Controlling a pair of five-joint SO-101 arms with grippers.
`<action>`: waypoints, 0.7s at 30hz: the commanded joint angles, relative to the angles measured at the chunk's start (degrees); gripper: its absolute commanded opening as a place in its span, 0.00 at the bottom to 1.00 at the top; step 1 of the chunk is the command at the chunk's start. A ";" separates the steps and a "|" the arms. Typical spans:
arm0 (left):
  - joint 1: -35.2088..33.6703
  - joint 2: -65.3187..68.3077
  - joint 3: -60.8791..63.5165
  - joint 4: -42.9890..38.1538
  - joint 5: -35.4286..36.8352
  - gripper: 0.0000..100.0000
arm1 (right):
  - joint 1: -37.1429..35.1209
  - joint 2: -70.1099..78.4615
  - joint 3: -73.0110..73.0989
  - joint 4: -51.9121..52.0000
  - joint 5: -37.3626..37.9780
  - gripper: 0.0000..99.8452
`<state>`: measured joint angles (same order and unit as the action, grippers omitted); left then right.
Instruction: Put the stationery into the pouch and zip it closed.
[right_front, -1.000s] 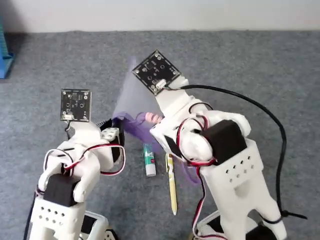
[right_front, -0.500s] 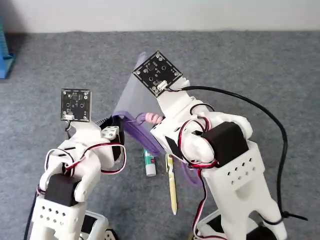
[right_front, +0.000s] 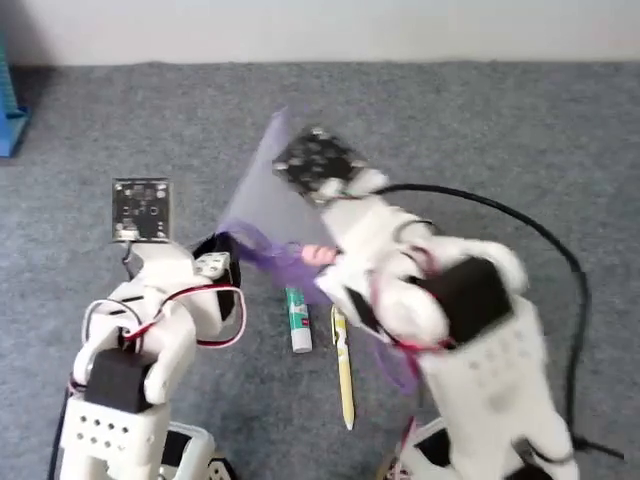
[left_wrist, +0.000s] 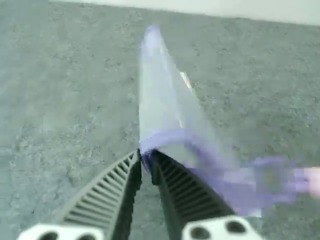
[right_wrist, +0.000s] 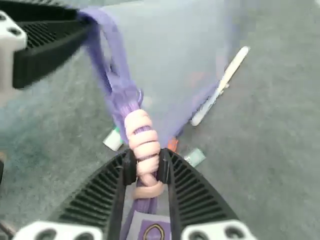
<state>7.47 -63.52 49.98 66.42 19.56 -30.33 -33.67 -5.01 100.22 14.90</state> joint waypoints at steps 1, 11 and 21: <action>-2.73 1.41 0.22 4.22 0.62 0.01 | 6.55 -5.41 2.11 2.24 2.02 0.01; -2.20 0.88 -0.22 8.00 0.35 0.02 | 11.65 -12.88 9.23 -2.33 8.09 0.01; 2.46 1.41 -0.31 10.73 3.16 0.38 | 12.00 -13.85 9.23 -2.24 8.00 0.01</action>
<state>9.49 -62.29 50.24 77.05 20.88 -18.73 -46.59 4.75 99.16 22.46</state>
